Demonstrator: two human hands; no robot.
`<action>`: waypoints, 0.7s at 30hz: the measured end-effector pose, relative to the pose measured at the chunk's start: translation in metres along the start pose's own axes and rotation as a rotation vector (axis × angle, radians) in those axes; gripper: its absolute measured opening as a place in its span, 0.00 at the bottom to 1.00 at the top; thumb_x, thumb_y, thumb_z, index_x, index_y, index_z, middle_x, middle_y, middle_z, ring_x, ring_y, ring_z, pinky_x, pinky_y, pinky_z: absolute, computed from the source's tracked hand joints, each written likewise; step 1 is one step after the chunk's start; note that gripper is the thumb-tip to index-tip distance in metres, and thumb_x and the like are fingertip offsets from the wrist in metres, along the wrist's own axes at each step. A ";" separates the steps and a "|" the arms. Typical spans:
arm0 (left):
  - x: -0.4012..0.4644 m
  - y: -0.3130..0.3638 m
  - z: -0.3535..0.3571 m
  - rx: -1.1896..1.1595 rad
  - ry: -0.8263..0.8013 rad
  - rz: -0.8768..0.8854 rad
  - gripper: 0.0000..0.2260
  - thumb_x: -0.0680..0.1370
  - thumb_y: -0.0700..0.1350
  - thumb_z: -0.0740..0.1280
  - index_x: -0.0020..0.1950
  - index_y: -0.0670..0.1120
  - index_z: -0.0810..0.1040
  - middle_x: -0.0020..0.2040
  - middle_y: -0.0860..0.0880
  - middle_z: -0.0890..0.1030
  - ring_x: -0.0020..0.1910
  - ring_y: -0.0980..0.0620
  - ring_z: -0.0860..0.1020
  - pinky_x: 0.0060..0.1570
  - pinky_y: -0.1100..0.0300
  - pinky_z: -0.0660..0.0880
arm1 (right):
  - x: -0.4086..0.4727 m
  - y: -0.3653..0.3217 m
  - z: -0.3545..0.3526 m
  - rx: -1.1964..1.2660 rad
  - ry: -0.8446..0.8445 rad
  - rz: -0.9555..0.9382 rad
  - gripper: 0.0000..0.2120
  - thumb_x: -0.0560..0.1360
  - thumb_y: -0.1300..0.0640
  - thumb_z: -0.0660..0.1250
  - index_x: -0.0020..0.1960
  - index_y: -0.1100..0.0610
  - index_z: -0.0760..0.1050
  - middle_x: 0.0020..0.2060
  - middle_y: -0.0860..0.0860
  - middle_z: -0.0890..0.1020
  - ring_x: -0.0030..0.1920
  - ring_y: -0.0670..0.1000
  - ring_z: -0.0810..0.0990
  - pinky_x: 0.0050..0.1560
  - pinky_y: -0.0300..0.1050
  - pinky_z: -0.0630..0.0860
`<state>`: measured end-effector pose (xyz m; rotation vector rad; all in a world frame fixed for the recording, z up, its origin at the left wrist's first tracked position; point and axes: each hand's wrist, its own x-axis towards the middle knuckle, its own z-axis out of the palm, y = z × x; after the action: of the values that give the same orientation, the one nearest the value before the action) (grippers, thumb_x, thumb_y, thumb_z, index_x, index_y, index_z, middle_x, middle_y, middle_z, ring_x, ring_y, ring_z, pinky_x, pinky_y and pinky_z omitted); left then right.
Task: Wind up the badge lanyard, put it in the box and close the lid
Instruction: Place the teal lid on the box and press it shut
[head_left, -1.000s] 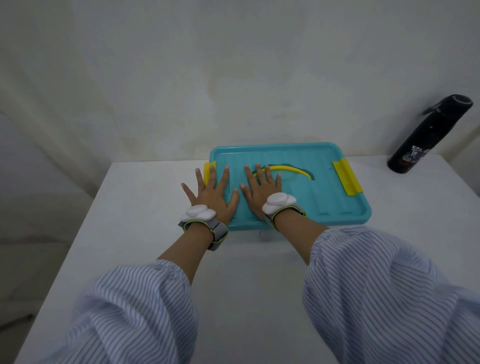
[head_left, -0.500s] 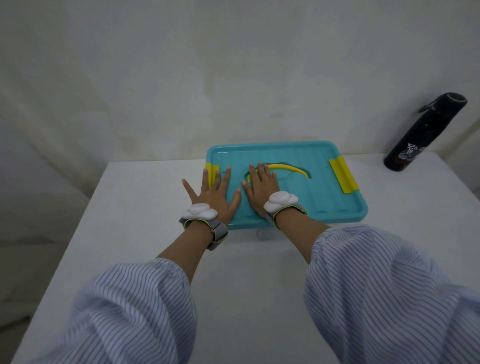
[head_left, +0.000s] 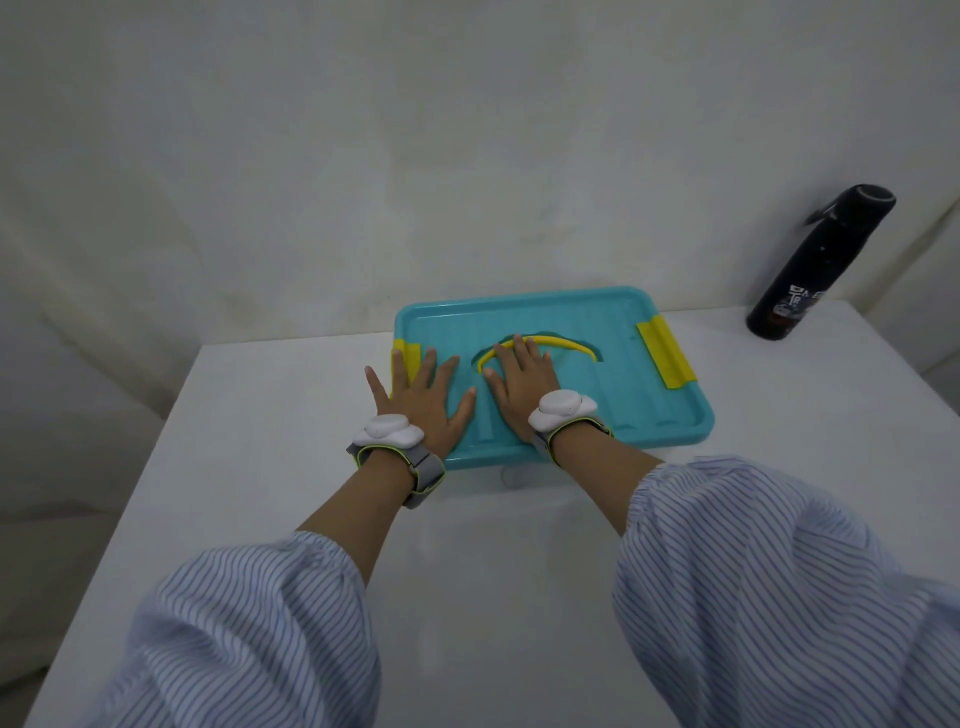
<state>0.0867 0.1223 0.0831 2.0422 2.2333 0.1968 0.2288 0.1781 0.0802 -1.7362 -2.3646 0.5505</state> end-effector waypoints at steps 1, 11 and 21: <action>0.000 0.005 0.001 0.002 0.009 0.016 0.26 0.79 0.63 0.44 0.75 0.57 0.54 0.78 0.51 0.53 0.77 0.44 0.45 0.71 0.36 0.37 | 0.000 0.002 -0.002 -0.009 -0.002 0.004 0.25 0.83 0.49 0.49 0.76 0.58 0.55 0.77 0.59 0.51 0.78 0.58 0.47 0.76 0.53 0.44; 0.015 0.057 0.013 -0.054 -0.025 0.089 0.24 0.79 0.61 0.47 0.75 0.57 0.57 0.79 0.52 0.51 0.78 0.47 0.45 0.71 0.36 0.37 | -0.009 0.042 -0.024 -0.094 -0.008 0.132 0.24 0.82 0.46 0.47 0.76 0.54 0.56 0.78 0.57 0.48 0.78 0.57 0.44 0.75 0.60 0.41; 0.029 0.076 0.021 -0.096 -0.076 0.032 0.24 0.79 0.62 0.47 0.74 0.57 0.60 0.79 0.52 0.49 0.77 0.47 0.43 0.71 0.35 0.39 | -0.014 0.062 -0.029 -0.083 0.018 0.193 0.24 0.82 0.45 0.47 0.75 0.53 0.58 0.78 0.57 0.47 0.78 0.58 0.43 0.75 0.61 0.41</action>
<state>0.1623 0.1587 0.0752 2.0016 2.1058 0.2209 0.2982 0.1865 0.0845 -2.0106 -2.2523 0.4658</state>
